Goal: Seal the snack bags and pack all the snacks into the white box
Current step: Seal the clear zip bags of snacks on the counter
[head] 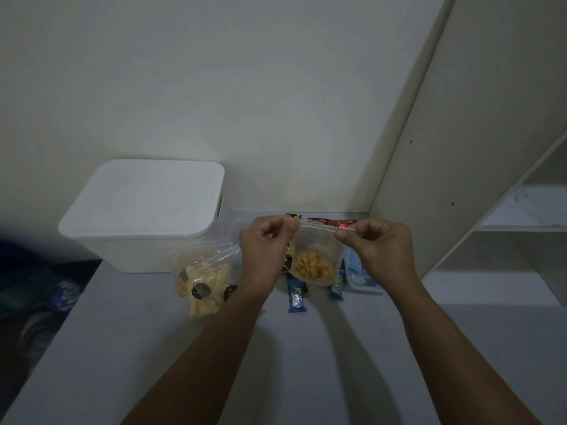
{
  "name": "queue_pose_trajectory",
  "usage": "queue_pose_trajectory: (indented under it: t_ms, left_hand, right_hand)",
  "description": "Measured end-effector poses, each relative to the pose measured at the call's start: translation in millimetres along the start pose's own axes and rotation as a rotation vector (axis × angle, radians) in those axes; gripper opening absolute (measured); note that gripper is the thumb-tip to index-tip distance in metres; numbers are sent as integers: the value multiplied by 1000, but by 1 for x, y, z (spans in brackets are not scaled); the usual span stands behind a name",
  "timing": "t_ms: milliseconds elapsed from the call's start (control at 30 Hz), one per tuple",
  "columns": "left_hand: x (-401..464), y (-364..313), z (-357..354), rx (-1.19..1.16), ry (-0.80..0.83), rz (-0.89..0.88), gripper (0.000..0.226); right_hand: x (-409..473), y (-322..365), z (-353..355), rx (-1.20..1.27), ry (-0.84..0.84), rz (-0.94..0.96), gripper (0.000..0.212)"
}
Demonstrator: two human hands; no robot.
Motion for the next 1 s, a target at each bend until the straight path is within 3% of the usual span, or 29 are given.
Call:
queue_pose_trajectory:
  t_ms: [100,200,300,467,633,733,900,1000]
  left_hand:
    - [-6,-2,0,85,-164,24,40]
    - [-9,-6,-3,34,-12,120,44]
    - [-7,-9,-4,-42,161,262,29]
    - [-6,-7,-2,-82,241,223,14]
    - [-9,-5,-5,-87,212,236,14]
    - [-13,-3,-5,-91,199,239,14]
    - [-16,2,2,-64,185,254,17]
    - [-17,11,9,-88,75,245,18]
  right_hand:
    - [-2,-1,-2,-2,-12,29,17]
    - [-2,-4,-4,7,-10,70,23]
    - [-4,-7,-6,27,11,104,25]
    - [-5,-15,-5,41,44,109,10]
    - [-8,-17,-10,5,132,66,1]
    - [-5,-19,-13,-36,167,53,15]
    - [-4,-21,-19,-144,279,16,19]
    - [-4,-20,-23,-159,304,12,16]
Point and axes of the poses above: each hand's wrist, its own x-axis towards the middle knuckle, its own z-axis out of the back of the hand, y = z × x, the point moved 1 cm from there along x, towards the middle knuckle, and after that the axes turned 1 degree about -z, right-handed, at the moved point
